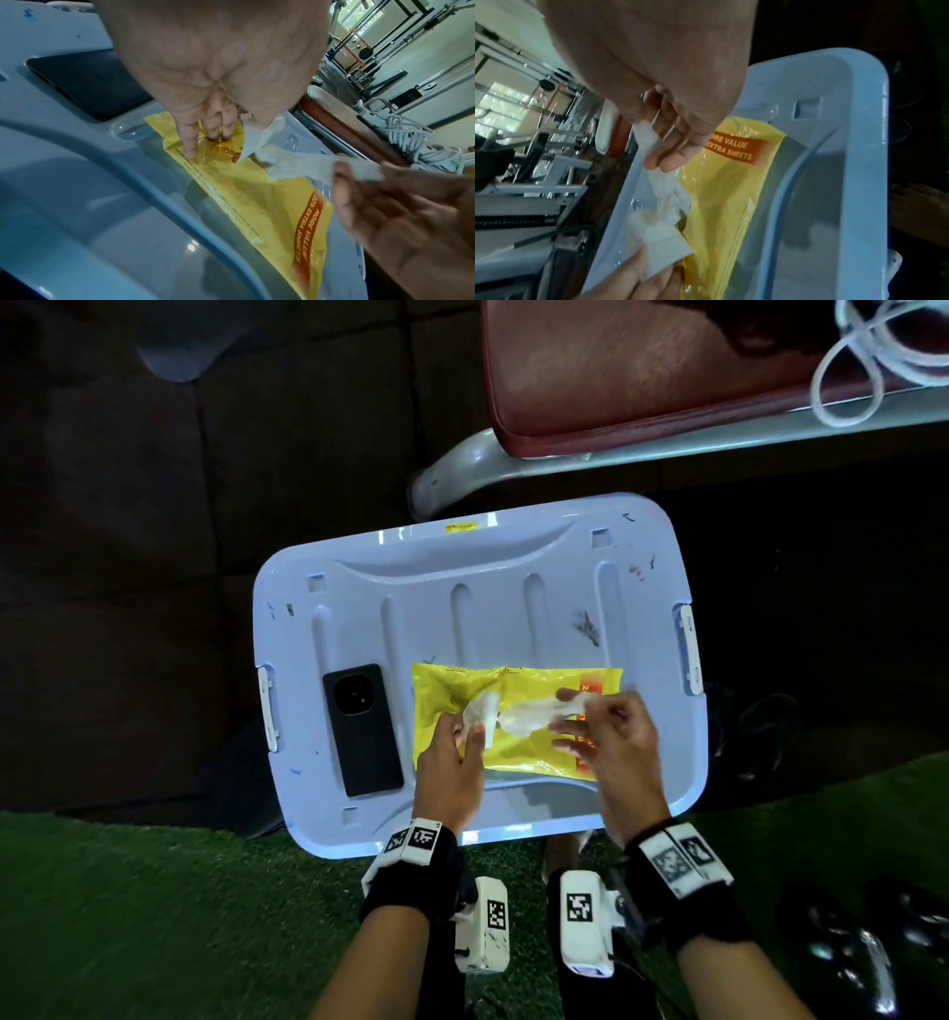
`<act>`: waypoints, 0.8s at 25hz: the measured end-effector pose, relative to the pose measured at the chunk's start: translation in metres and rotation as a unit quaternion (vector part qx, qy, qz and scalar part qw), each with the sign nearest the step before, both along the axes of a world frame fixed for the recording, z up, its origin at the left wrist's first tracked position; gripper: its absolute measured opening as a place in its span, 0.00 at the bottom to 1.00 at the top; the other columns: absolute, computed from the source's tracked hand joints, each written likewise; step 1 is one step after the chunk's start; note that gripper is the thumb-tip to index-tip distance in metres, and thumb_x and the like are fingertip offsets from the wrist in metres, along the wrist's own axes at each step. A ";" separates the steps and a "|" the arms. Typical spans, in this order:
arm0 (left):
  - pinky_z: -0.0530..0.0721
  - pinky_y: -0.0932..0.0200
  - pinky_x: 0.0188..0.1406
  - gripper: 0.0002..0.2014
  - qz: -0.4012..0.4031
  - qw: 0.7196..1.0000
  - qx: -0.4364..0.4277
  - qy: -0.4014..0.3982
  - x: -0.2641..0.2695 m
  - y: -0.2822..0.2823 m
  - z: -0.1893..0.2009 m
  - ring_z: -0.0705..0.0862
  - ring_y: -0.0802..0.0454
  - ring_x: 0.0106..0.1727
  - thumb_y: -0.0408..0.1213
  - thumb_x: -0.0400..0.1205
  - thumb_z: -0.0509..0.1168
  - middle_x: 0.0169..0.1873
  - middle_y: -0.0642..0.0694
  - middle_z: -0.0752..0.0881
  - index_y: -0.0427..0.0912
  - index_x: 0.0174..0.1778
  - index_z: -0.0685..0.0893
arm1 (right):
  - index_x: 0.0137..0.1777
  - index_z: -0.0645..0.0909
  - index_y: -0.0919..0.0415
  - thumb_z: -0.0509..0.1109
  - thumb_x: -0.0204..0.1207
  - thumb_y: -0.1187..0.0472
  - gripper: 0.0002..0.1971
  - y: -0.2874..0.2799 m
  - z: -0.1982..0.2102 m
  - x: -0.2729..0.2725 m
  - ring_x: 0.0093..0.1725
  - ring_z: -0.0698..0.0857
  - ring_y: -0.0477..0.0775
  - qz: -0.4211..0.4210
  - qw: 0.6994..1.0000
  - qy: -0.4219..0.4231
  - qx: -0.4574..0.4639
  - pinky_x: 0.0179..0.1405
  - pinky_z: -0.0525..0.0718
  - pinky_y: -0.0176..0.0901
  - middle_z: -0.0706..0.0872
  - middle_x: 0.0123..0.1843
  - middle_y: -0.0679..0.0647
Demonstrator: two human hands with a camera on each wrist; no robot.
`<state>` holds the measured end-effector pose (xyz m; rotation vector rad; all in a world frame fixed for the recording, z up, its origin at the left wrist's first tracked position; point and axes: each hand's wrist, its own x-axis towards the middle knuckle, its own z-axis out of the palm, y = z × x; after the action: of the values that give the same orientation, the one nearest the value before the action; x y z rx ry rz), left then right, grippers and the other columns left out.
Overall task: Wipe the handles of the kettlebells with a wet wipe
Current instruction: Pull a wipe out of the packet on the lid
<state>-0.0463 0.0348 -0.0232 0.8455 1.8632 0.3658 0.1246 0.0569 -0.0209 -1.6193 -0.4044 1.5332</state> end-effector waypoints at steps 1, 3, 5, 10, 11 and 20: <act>0.81 0.46 0.54 0.12 0.001 1.000 0.002 0.001 0.001 0.000 0.000 0.87 0.39 0.57 0.43 0.90 0.59 0.53 0.40 0.89 0.36 0.55 0.76 | 0.47 0.76 0.56 0.65 0.88 0.61 0.07 -0.001 0.003 0.010 0.39 0.92 0.61 -0.037 0.999 -0.003 0.010 0.37 0.91 0.47 0.93 0.50 0.62; 0.81 0.48 0.53 0.12 -0.002 1.000 0.001 0.009 0.004 -0.001 -0.001 0.86 0.41 0.56 0.44 0.90 0.61 0.53 0.42 0.89 0.37 0.56 0.78 | 0.46 0.79 0.52 0.67 0.87 0.59 0.06 -0.007 0.002 0.026 0.39 0.92 0.62 -0.051 0.995 -0.079 0.022 0.40 0.92 0.49 0.91 0.45 0.62; 0.77 0.56 0.49 0.12 -0.022 1.000 -0.009 0.014 0.006 -0.002 -0.002 0.86 0.46 0.57 0.46 0.88 0.64 0.57 0.46 0.88 0.41 0.59 0.82 | 0.46 0.85 0.47 0.73 0.82 0.58 0.05 -0.015 -0.010 0.032 0.42 0.92 0.57 0.032 0.972 -0.232 0.009 0.44 0.91 0.43 0.89 0.46 0.56; 0.71 0.59 0.72 0.08 -0.174 0.982 0.013 0.073 0.012 -0.006 -0.003 0.70 0.45 0.82 0.41 0.82 0.73 0.81 0.42 0.71 0.44 0.55 0.88 | 0.53 0.93 0.60 0.84 0.70 0.58 0.13 -0.024 -0.045 0.013 0.58 0.84 0.59 0.159 0.903 -0.399 -0.027 0.58 0.85 0.48 0.80 0.64 0.58; 0.72 0.53 0.75 0.10 -0.208 0.972 0.041 0.104 0.014 -0.008 -0.001 0.71 0.41 0.80 0.40 0.80 0.74 0.79 0.40 0.72 0.46 0.57 0.88 | 0.52 0.93 0.62 0.84 0.70 0.59 0.12 -0.021 -0.049 0.010 0.60 0.83 0.62 0.162 0.892 -0.421 -0.023 0.60 0.83 0.51 0.82 0.63 0.59; 0.68 0.54 0.80 0.37 -0.486 0.848 0.011 0.212 0.042 0.005 -0.022 0.60 0.43 0.83 0.42 0.84 0.63 0.84 0.40 0.57 0.59 0.88 0.55 | 0.78 0.78 0.53 0.71 0.81 0.63 0.25 0.003 -0.042 0.040 0.56 0.84 0.66 0.343 0.823 -0.453 0.011 0.58 0.83 0.55 0.79 0.58 0.61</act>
<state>-0.0039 0.0398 -0.0448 1.8531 1.5395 -0.4795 0.1649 0.0595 -0.0631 -2.2531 -1.6641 1.0657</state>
